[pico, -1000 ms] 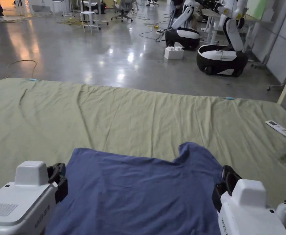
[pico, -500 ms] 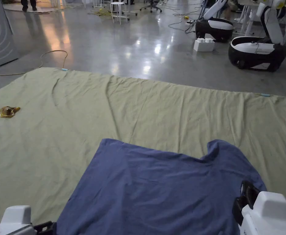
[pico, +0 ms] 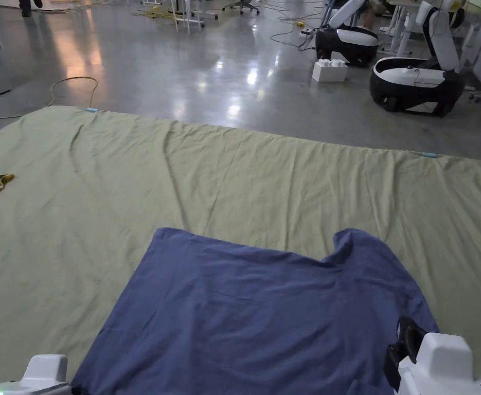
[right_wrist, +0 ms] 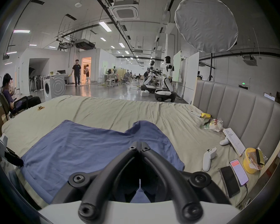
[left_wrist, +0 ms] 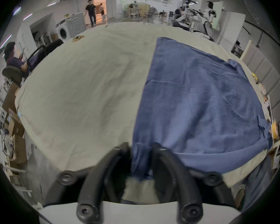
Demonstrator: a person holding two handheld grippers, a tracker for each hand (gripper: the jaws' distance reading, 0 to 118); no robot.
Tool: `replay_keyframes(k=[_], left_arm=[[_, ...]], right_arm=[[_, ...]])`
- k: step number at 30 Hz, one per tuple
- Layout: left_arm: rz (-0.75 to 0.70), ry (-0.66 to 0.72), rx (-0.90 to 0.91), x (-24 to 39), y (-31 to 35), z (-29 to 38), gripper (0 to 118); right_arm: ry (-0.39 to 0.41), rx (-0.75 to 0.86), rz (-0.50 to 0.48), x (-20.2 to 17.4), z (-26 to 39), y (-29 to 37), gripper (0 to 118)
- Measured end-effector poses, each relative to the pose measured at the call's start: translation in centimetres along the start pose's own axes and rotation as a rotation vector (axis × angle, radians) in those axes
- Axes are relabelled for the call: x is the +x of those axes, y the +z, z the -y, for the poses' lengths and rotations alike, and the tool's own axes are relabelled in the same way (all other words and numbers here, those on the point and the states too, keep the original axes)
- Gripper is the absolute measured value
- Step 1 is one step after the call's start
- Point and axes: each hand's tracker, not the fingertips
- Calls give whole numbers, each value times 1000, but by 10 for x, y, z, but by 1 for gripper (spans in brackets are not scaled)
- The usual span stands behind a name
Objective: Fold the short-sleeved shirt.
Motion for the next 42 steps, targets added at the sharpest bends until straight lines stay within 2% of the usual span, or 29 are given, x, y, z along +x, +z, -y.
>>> replay_keyframes(k=[5, 8, 9, 10, 11, 12, 14, 15, 19, 23, 24, 26, 27, 28, 29, 31, 34, 38, 42], left_arm=[[10, 25, -2, -1, 6, 2, 6], [17, 26, 13, -4, 14, 3, 6], [17, 20, 19, -4, 17, 4, 6], [20, 15, 22, -4, 19, 1, 6], [23, 11, 25, -4, 21, 0, 6], [21, 9, 26, -4, 22, 0, 6], [23, 5, 33, 2, 33, -4, 6], [22, 3, 34, 3, 34, -4, 6], [14, -13, 36, 7, 34, -3, 6], [15, -10, 32, 4, 31, -2, 6], [17, -6, 31, 3, 31, -1, 6], [20, -2, 30, 3, 31, -1, 6], [22, 0, 31, 3, 31, -1, 6], [24, 3, 32, 3, 32, 0, 6], [25, 7, 33, 3, 32, 0, 6], [26, 9, 39, -7, 26, -3, 6], [31, 14, 45, -8, 28, -3, 6], [44, 26, 68, -11, 36, -3, 6], [59, 39, 105, -12, 47, -6, 6]], right_arm=[[-13, -44, 24, 22, 8, 10, 1], [-59, -173, 25, 44, 14, 19, 1], [-74, -234, 54, 53, 17, 24, 1], [-45, -266, 38, 59, 19, 26, 1], [-46, -346, 26, 66, 23, 27, 7], [-57, -377, 28, 72, 29, 29, 19], [-78, -480, 33, 83, 44, 32, 62], [-94, -514, 30, 86, 51, 33, 69], [-68, -605, 30, 86, 76, 36, 70], [-101, -686, 22, 80, 98, 26, 69], [-106, -725, 9, 79, 104, 21, 61], [-88, -784, 1, 76, 117, 13, 25], [-69, -820, -1, 75, 122, 11, 23], [-82, -795, -15, 74, 123, 12, 21], [-49, -781, -3, 72, 120, 13, 13], [-56, -785, -28, 71, 115, 12, 12], [3, -786, -34, 68, 111, 16, 11], [33, -763, -25, 72, 106, 25, 11], [7, -730, -22, 75, 93, 32, 11]])
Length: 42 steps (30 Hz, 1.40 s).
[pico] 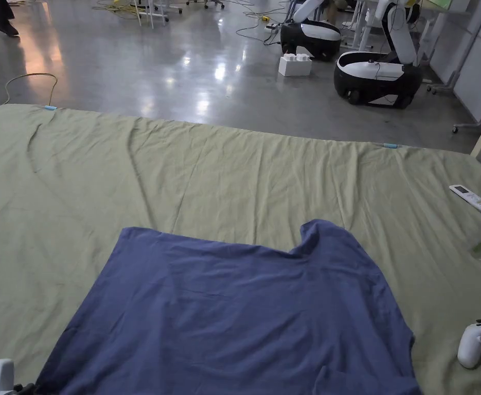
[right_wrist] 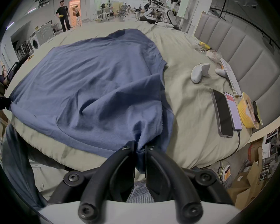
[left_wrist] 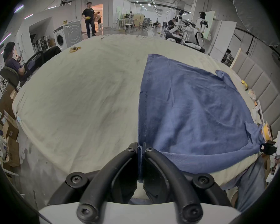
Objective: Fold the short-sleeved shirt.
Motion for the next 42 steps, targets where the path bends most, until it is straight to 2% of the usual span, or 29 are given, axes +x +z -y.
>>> replay_keyframes(k=[6, 13, 25, 34, 37, 39, 40, 42], left_arm=[[20, 5, 87, 1, 9, -21, 6], [20, -36, 143, 21, -5, -70, 6], [1, -63, 168, 50, -75, -153, 6], [-34, -54, 69, 59, -132, -169, 6], [-33, -47, 47, 54, -150, -172, 6], [-32, -46, 46, 56, -150, -175, 8], [-30, -49, 51, 55, -151, -172, 14], [-29, -55, 92, 56, -142, -172, 40]], right_arm=[[-92, 92, -69, 11, -24, 20, 11], [-96, 145, -58, 19, -76, 18, 11], [-163, 175, -13, 23, -164, -54, 11], [-137, 138, -13, 23, -199, -120, 12], [-114, 118, 0, 21, -197, -133, 17], [-100, 118, 15, 21, -194, -138, 36], [-95, 125, 24, 22, -194, -137, 41], [-110, 172, 40, 24, -194, -124, 55]])
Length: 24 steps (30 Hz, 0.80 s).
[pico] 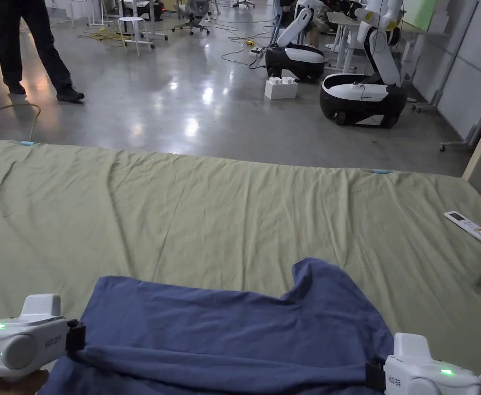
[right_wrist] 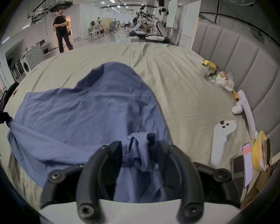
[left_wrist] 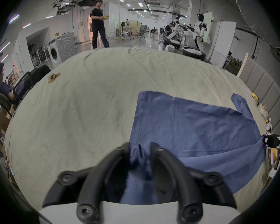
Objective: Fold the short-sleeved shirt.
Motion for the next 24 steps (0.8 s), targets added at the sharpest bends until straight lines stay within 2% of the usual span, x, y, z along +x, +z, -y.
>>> replay_keyframes(k=[1, 2, 4, 14, 16, 18, 20, 21, 24], left_arm=[[12, -3, 13, 0, 5, -1, 49], [27, -5, 29, 1, 14, 1, 54], [36, -19, 72, 5, 30, 2, 54], [28, -44, 453, 39, 135, 33, 51], [18, -37, 523, 46, 154, 41, 41], [-19, -38, 575, 53, 172, 48, 23], [-23, -13, 619, 55, 187, 54, 13], [-11, -10, 633, 55, 194, 57, 7], [-17, -73, 666, 59, 208, 63, 4]], right_arm=[[-7, 28, 1, 1, -1, 6, 63], [-14, 88, -4, -2, 1, 19, 70], [-12, 186, -11, -4, -2, 38, 75], [-22, 670, 21, -53, 15, 149, 74], [22, 757, 45, -64, 20, 169, 66], [16, 781, 31, -70, 27, 180, 40], [6, 788, 33, -76, 33, 189, 12], [-5, 789, 26, -76, 35, 192, 10], [-19, 803, -2, -78, 43, 199, 4]])
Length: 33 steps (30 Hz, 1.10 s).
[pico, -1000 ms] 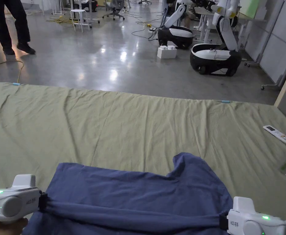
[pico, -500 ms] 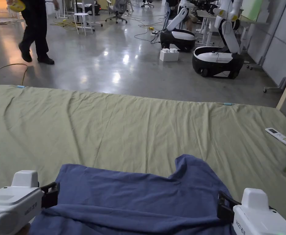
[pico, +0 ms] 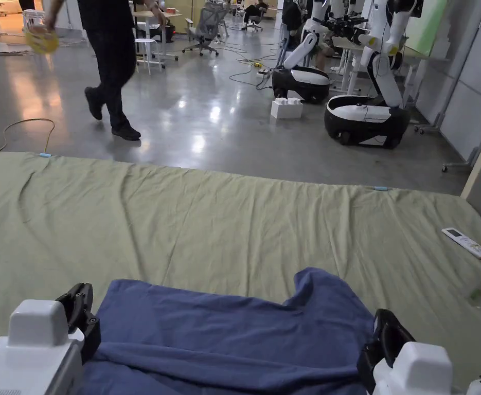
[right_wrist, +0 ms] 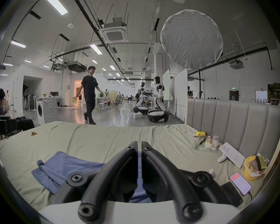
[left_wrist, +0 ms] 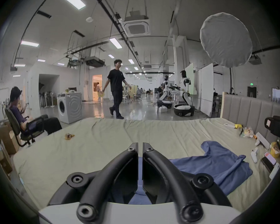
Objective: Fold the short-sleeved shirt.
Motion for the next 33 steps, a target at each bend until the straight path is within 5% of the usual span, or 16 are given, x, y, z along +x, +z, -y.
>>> replay_keyframes(k=[10, 22, 26, 33], left_arm=[[27, 58, -231, -37, -7, 34, 1], [68, 161, -730, -84, -137, 89, 3], [28, 86, -850, -80, -172, 110, 61], [13, 71, -940, -72, -193, 132, 64]], right_arm=[[36, 7, 9, 4, 1, 5, 3], [-14, -140, -35, 9, 21, -7, 3], [17, -147, -35, 9, 24, -5, 3], [-19, -230, -27, 18, 32, -8, 3]])
